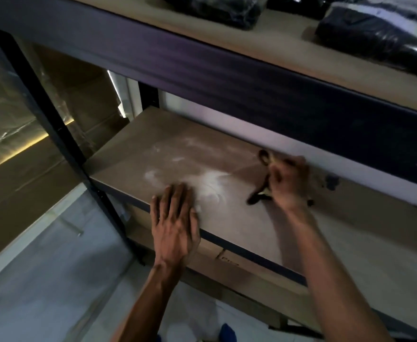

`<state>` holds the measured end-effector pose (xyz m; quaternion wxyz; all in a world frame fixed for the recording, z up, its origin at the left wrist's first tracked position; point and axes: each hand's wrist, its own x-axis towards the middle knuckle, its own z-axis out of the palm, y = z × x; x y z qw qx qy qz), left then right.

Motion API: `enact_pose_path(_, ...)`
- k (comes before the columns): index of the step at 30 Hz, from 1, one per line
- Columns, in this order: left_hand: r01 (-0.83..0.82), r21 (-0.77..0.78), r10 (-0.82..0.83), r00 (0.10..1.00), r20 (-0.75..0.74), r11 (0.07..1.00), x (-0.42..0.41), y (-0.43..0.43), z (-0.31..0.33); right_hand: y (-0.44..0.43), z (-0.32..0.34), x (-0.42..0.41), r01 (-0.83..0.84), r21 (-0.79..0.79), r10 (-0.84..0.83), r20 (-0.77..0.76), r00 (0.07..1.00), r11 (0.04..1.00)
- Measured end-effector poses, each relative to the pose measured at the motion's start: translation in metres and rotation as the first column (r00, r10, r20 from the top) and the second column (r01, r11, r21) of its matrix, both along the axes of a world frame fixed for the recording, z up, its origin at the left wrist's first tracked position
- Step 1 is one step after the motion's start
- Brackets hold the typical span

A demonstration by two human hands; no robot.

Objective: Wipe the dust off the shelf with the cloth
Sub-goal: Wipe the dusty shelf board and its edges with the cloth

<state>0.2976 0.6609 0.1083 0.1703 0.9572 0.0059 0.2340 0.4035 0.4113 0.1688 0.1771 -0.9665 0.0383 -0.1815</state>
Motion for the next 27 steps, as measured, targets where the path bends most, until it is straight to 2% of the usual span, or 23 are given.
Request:
enact_pose_path(1, 0.001, 0.004, -0.001, 1.000, 0.000, 1.000, 0.000, 0.001, 0.000, -0.018, 0.001, 0.009, 0.112, -0.008, -0.112, 0.009, 0.994, 0.994)
enact_pose_path(3, -0.001, 0.010, 0.001, 1.000, -0.006, 1.000, 0.001, 0.002, 0.000, -0.038, -0.004, 0.022, 0.283, -0.035, -0.284, -0.070, 0.956, 0.959)
enact_pose_path(5, 0.001, 0.015, 0.000, 1.000, -0.015, 1.000, 0.000, 0.002, -0.001, -0.030, -0.014, 0.025, 0.286, -0.068, -0.292, -0.114, 0.950, 0.956)
enact_pose_path(7, 0.004, 0.020, -0.004, 1.000, -0.019, 1.000, 0.000, 0.002, 0.000, 0.001, -0.019, 0.020, 0.108, -0.081, -0.118, -0.120, 0.986, 0.991)
enact_pose_path(10, 0.006, 0.017, -0.006, 1.000, -0.028, 1.000, 0.000, 0.002, -0.001, 0.061, -0.012, 0.000, -0.136, -0.044, 0.130, -0.118, 0.985, 0.990)
enact_pose_path(14, 0.002, 0.010, -0.002, 1.000, -0.016, 1.000, -0.001, 0.002, 0.000, 0.081, -0.013, -0.017, -0.450, -0.094, 0.443, -0.085, 0.892, 0.888)
enact_pose_path(15, 0.004, 0.007, -0.004, 1.000, -0.008, 1.000, 0.000, 0.002, -0.001, 0.073, -0.010, -0.015, -0.480, -0.071, 0.476, -0.059, 0.877, 0.875)
enact_pose_path(17, 0.010, 0.012, -0.010, 1.000, -0.006, 1.000, 0.000, 0.003, 0.000, 0.048, -0.002, -0.004, -0.379, -0.013, 0.379, 0.039, 0.925, 0.925)
enact_pose_path(19, 0.011, 0.008, -0.011, 1.000, -0.019, 1.000, 0.000, 0.002, 0.000, 0.020, 0.005, 0.018, -0.138, 0.037, 0.133, 0.107, 0.985, 0.990)
enact_pose_path(20, 0.012, 0.009, -0.011, 1.000, -0.025, 1.000, 0.000, 0.002, 0.000, 0.007, 0.007, 0.029, -0.018, 0.048, 0.013, 0.101, 0.995, 0.999)
enact_pose_path(23, 0.016, 0.007, -0.016, 1.000, -0.025, 1.000, 0.000, 0.002, 0.001, -0.005, 0.004, 0.046, 0.220, -0.006, -0.220, -0.080, 0.972, 0.976)
enact_pose_path(25, 0.024, 0.008, -0.023, 1.000, -0.021, 1.000, 0.000, 0.002, 0.001, 0.011, 0.001, 0.042, 0.198, -0.045, -0.202, -0.108, 0.973, 0.979)
enact_pose_path(27, 0.028, 0.009, -0.028, 1.000, -0.011, 1.000, 0.001, 0.002, 0.001, 0.034, -0.003, 0.039, 0.031, -0.052, -0.036, -0.099, 0.994, 0.998)
